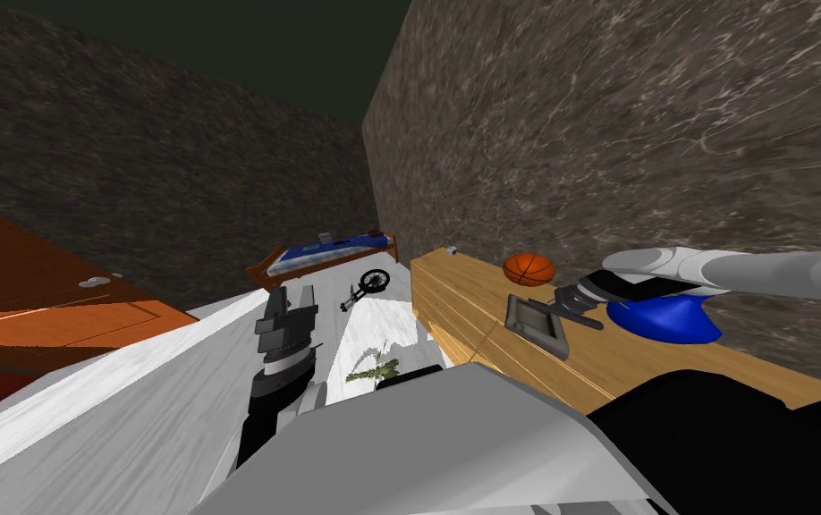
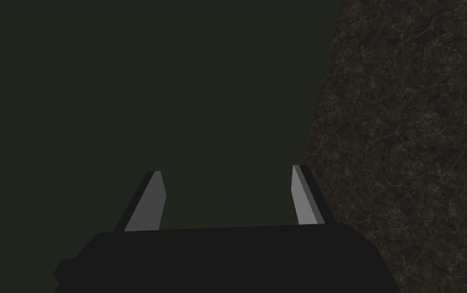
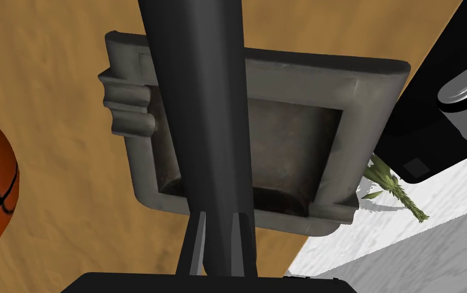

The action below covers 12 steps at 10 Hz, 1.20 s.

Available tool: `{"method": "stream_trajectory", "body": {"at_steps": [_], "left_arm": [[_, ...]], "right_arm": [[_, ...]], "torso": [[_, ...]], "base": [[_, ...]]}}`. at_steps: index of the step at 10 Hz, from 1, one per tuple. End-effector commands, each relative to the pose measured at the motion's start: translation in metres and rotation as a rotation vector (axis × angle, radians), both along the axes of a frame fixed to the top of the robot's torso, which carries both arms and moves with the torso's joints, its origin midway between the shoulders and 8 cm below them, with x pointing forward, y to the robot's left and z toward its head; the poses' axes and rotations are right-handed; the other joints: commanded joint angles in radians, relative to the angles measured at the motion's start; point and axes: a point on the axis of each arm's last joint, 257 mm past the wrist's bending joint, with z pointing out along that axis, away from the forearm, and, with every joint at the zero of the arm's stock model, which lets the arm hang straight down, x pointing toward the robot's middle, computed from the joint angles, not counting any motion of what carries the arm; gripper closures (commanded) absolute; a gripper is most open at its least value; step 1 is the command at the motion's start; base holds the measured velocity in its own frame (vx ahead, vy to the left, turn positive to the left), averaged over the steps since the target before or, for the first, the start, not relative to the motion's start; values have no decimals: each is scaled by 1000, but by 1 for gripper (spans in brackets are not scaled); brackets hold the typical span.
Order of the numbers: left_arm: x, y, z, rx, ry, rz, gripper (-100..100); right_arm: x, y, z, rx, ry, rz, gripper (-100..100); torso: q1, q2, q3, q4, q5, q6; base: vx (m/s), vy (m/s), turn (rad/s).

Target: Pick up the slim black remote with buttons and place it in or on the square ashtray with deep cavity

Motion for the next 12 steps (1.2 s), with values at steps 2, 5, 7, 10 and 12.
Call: {"method": "stream_trajectory", "body": {"at_steps": [2, 5, 7, 10, 12], "left_arm": [[0, 0, 0, 0, 0, 0, 0], [0, 0, 0, 0, 0, 0, 0], [0, 0, 0, 0, 0, 0, 0], [0, 0, 0, 0, 0, 0, 0], [0, 0, 0, 0, 0, 0, 0]], "right_arm": [[-7, 12, -8, 52, 20, -56, 100], [-14, 22, -16, 98, 39, -105, 100], [-15, 25, -19, 108, 44, -113, 100], [-16, 26, -20, 110, 45, -115, -100], [-15, 26, -20, 110, 45, -115, -100]], "torso": [[0, 0, 0, 0, 0, 0], [1, 1, 1, 0, 0, 1], [2, 2, 1, 1, 1, 1], [2, 7, 4, 2, 2, 2], [2, 7, 4, 2, 2, 2]], "base": [[80, -13, -52], [79, -7, -50], [39, -2, -15], [0, -4, 0], [0, 0, 0]]}}
